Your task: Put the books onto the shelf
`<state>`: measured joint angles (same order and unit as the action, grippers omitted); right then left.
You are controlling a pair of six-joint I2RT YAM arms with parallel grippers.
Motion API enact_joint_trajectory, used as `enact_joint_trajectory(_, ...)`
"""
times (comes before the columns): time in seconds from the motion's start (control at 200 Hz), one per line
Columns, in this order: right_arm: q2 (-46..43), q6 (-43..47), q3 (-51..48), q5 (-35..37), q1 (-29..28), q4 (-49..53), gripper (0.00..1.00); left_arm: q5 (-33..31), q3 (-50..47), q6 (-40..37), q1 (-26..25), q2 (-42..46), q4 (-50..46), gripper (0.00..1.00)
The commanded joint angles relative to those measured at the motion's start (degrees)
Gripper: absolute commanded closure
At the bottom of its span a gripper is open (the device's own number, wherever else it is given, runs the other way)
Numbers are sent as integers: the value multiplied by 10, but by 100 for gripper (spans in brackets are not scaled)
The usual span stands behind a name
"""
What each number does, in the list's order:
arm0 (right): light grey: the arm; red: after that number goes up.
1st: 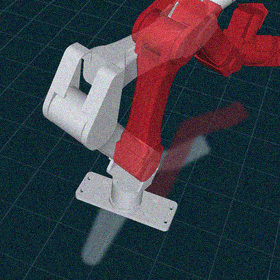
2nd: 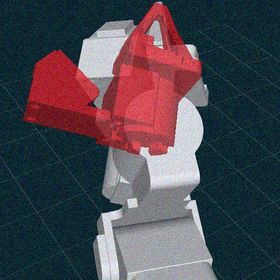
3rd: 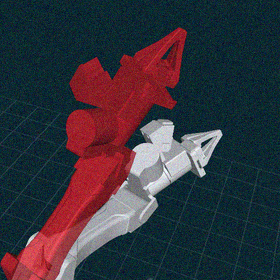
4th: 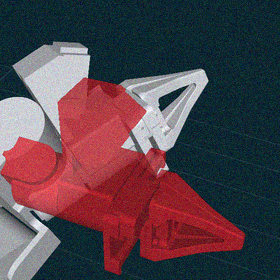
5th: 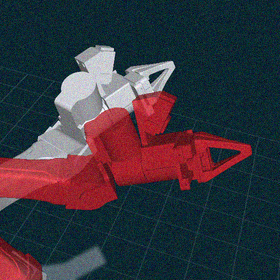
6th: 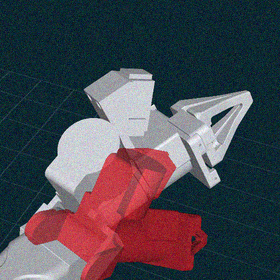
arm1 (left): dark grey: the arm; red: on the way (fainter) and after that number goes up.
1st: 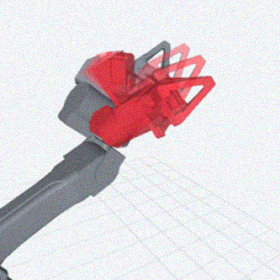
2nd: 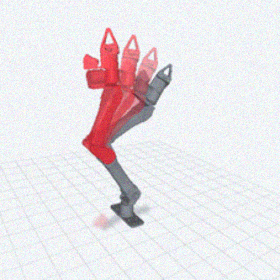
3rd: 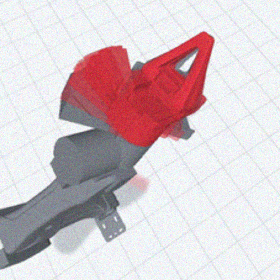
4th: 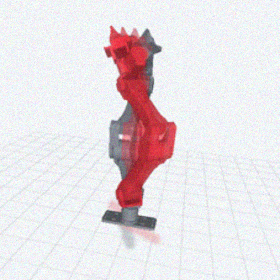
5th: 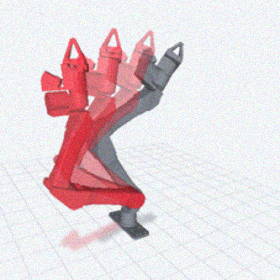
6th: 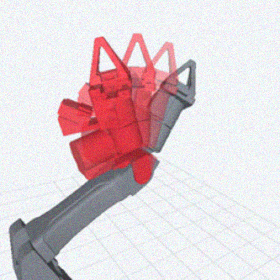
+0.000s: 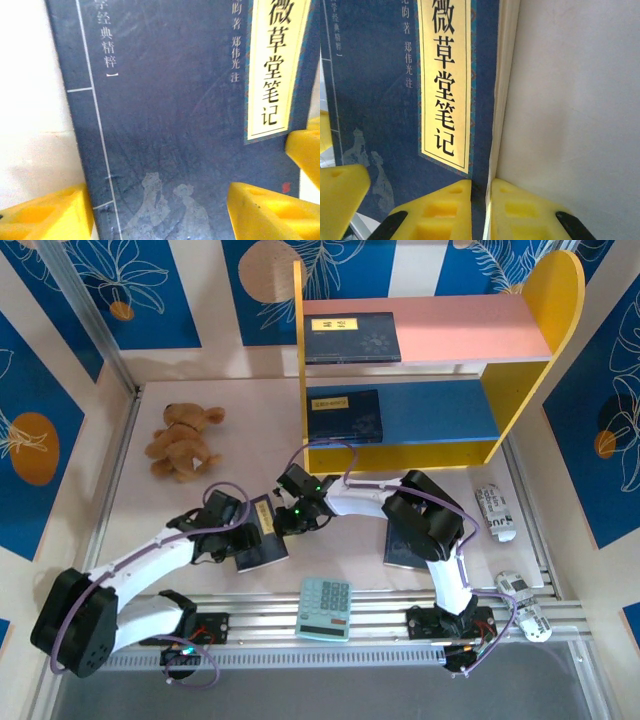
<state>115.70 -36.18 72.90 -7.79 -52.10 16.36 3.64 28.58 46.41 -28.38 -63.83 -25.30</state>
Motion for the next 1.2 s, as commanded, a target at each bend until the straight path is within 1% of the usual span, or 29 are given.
enact_joint_trajectory(0.0,39,0,-26,-39,-18,29,86,91,22,14,-4,35,146,32)
enact_joint_trajectory(0.205,35,-1,-24,-45,-15,26,86,85,22,20,-5,63,135,32)
enact_joint_trajectory(0.51,25,-3,-24,-40,-12,32,86,89,32,14,-4,65,133,33)
enact_joint_trajectory(0.63,25,-3,-24,-37,-11,35,86,79,43,0,-4,54,112,34)
enact_joint_trajectory(0.72,23,-4,-24,-33,-8,40,85,57,54,-19,-5,45,79,35)
enact_joint_trajectory(0.855,14,-2,-34,-28,1,40,81,37,66,-44,-4,37,40,40)
enact_joint_trajectory(0.94,10,1,-37,-26,7,42,79,30,70,-53,-4,36,28,46)
enact_joint_trajectory(1.196,5,3,-37,-22,14,47,75,27,70,-62,-4,32,28,64)
